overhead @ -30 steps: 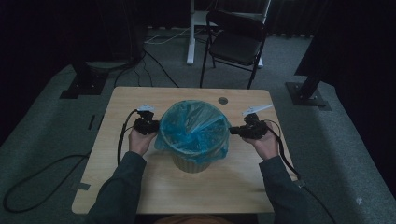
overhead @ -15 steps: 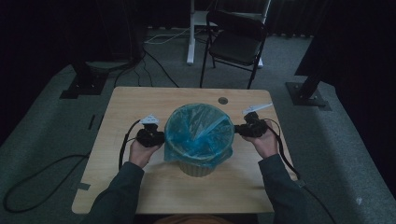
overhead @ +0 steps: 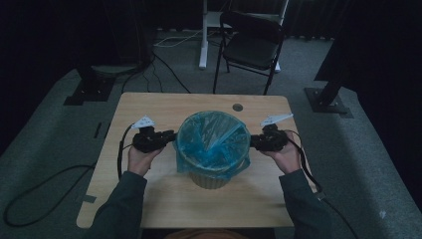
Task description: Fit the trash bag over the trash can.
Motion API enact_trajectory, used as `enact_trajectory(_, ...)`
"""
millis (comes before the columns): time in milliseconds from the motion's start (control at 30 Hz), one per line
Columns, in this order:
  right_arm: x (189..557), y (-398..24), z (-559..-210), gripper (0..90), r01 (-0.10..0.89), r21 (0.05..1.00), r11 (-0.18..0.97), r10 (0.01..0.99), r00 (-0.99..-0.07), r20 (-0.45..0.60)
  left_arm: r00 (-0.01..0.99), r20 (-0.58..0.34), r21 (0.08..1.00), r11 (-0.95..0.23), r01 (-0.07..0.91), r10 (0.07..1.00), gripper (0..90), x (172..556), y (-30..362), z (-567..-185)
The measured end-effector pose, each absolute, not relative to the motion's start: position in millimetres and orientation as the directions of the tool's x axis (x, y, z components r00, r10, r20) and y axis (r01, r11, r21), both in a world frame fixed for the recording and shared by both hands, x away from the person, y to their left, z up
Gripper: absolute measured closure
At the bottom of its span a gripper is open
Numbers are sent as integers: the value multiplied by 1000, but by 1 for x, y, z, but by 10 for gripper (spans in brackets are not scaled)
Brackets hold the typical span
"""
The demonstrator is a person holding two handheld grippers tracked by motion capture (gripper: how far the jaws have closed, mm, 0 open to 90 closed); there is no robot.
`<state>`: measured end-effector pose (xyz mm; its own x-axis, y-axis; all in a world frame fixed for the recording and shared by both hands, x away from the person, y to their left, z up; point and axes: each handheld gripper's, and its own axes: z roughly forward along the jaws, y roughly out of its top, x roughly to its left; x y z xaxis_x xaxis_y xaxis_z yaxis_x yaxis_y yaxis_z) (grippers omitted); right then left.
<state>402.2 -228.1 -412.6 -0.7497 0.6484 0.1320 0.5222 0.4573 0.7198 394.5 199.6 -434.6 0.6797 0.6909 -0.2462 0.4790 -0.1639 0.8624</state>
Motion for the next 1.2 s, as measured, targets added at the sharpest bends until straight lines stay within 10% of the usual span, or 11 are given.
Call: enact_trajectory(1200, 388, -237, -410, 642, 483, 752, 448, 570, -802, 176, 881, -16, 908, -363, 211, 473, 604, 387, 106, -339)
